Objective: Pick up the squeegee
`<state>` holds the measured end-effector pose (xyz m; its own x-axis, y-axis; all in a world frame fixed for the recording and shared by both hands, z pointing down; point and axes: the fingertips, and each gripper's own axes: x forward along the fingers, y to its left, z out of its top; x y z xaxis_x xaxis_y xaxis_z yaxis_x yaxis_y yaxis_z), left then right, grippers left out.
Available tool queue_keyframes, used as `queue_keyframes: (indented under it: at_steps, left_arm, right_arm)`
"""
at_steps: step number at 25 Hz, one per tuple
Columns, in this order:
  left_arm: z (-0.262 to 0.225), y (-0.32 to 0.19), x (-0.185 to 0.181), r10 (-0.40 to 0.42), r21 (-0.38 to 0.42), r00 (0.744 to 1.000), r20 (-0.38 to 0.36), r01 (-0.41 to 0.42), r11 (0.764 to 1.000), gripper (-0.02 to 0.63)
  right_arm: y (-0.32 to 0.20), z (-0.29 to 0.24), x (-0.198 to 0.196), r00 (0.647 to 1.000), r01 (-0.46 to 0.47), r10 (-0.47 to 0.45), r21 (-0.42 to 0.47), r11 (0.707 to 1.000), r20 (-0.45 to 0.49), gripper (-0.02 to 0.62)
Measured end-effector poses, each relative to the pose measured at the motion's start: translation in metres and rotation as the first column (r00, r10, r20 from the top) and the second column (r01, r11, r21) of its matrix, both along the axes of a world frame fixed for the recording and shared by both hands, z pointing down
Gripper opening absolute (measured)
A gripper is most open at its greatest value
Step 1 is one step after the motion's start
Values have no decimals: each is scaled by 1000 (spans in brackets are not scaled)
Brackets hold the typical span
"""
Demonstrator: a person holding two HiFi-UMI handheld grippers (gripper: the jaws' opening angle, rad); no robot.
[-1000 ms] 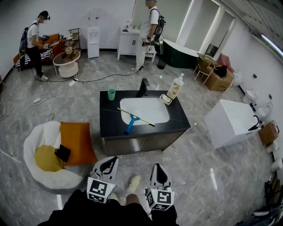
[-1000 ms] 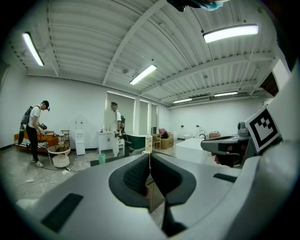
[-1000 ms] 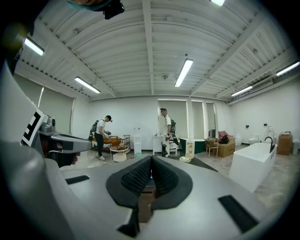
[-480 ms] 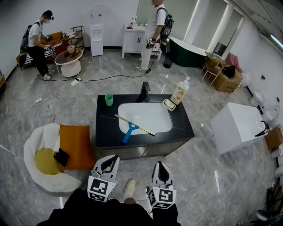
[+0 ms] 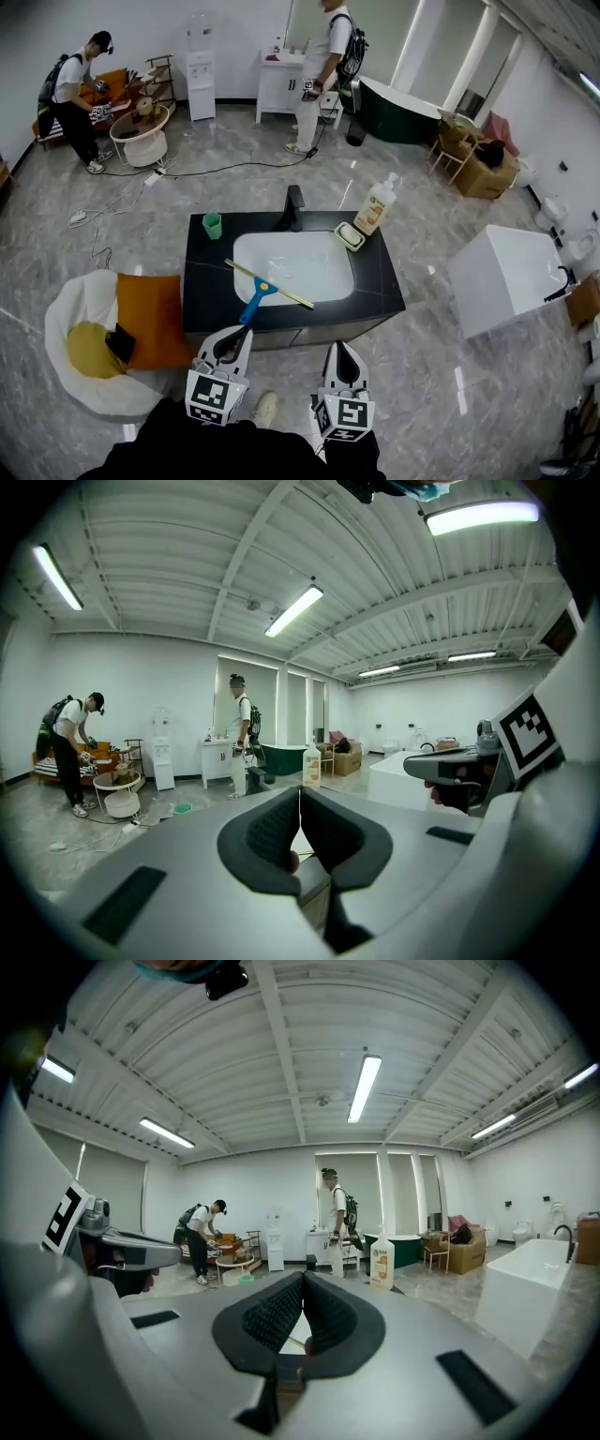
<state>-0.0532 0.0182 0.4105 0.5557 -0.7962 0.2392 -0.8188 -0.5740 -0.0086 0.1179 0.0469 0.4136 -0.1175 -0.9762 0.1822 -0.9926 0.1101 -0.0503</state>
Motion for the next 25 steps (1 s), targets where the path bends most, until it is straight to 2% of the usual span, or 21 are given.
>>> queue_keyframes:
  at_steps: [8,19,25]
  left_arm:
    - [3,-35,19,-54,8,998,15,54,998,25]
    - [3,-64,8,-122,3,992,35,121,993,25]
    - [18,-95,3,-126,-31,991,47,128,991,25]
  right_arm:
    - [-43,10,18,998,60,-60,3,998,16,15]
    - [-84,17,-6,986,157,-157,-11,987,56,15]
    - [-118,30,-8,986,156,-153,-40,987,69,15]
